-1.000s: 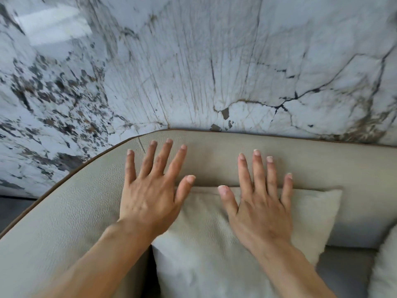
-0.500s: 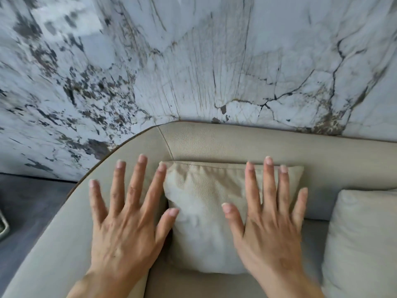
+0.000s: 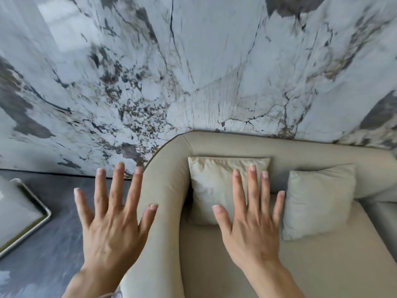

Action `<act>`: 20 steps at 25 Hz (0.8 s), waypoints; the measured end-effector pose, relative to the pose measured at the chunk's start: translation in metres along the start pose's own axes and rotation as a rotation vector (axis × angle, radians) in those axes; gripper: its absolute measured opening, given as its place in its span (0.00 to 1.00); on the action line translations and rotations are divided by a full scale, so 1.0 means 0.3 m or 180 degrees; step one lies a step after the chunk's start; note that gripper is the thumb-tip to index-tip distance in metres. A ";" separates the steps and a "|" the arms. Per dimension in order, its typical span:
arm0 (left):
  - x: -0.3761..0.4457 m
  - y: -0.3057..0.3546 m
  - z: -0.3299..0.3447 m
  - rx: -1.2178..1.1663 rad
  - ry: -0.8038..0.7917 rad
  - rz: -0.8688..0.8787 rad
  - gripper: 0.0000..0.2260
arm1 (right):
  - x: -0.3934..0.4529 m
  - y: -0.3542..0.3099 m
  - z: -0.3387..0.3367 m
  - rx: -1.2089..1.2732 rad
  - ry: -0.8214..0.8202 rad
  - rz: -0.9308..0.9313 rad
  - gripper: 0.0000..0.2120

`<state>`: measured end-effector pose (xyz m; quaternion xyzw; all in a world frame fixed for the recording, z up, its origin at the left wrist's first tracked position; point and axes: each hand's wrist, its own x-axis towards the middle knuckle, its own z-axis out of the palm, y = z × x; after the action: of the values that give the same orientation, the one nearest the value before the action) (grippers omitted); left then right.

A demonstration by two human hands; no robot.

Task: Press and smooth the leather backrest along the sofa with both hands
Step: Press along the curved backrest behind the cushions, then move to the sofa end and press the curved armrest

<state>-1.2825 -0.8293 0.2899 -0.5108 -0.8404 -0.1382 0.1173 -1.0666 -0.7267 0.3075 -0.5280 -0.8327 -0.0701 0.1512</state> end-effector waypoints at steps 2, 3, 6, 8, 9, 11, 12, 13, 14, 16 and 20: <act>-0.017 -0.018 -0.089 -0.0024 0.0080 0.0015 0.31 | -0.019 -0.032 -0.082 0.0105 0.0130 0.0079 0.34; -0.026 -0.018 -0.128 -0.0013 0.0146 0.0024 0.31 | -0.028 -0.042 -0.119 0.0157 0.0205 0.0106 0.34; -0.066 0.014 -0.209 0.0063 0.0281 0.0168 0.31 | -0.071 -0.042 -0.198 0.0233 0.0311 0.0117 0.33; -0.082 0.041 -0.250 0.0098 0.0427 0.0211 0.31 | -0.100 -0.032 -0.237 0.0297 0.0342 0.0097 0.33; -0.089 0.053 -0.264 0.0111 0.0479 0.0152 0.31 | -0.113 -0.026 -0.246 0.0321 0.0351 0.0082 0.33; -0.112 0.082 -0.286 0.0079 0.0541 0.0057 0.31 | -0.144 -0.006 -0.260 0.0382 0.0416 0.0090 0.33; -0.117 0.094 -0.288 0.0078 0.0514 0.0073 0.31 | -0.151 0.003 -0.263 0.0413 0.0433 0.0126 0.33; -0.116 0.101 -0.289 0.0098 0.0461 0.0132 0.31 | -0.154 0.009 -0.263 0.0436 0.0441 0.0180 0.33; -0.108 0.103 -0.289 0.0101 0.0405 0.0198 0.31 | -0.157 0.008 -0.261 0.0447 0.0453 0.0249 0.33; -0.063 0.085 -0.280 0.0056 0.0367 0.0311 0.31 | -0.154 -0.007 -0.254 0.0457 0.0514 0.0399 0.33; 0.087 0.029 -0.195 -0.0128 0.0363 0.0648 0.30 | -0.107 -0.069 -0.211 0.0279 0.0516 0.0784 0.33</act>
<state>-1.2831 -0.8244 0.3545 -0.5871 -0.7732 -0.1711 0.1681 -1.0611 -0.7807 0.3576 -0.6116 -0.7490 -0.0571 0.2483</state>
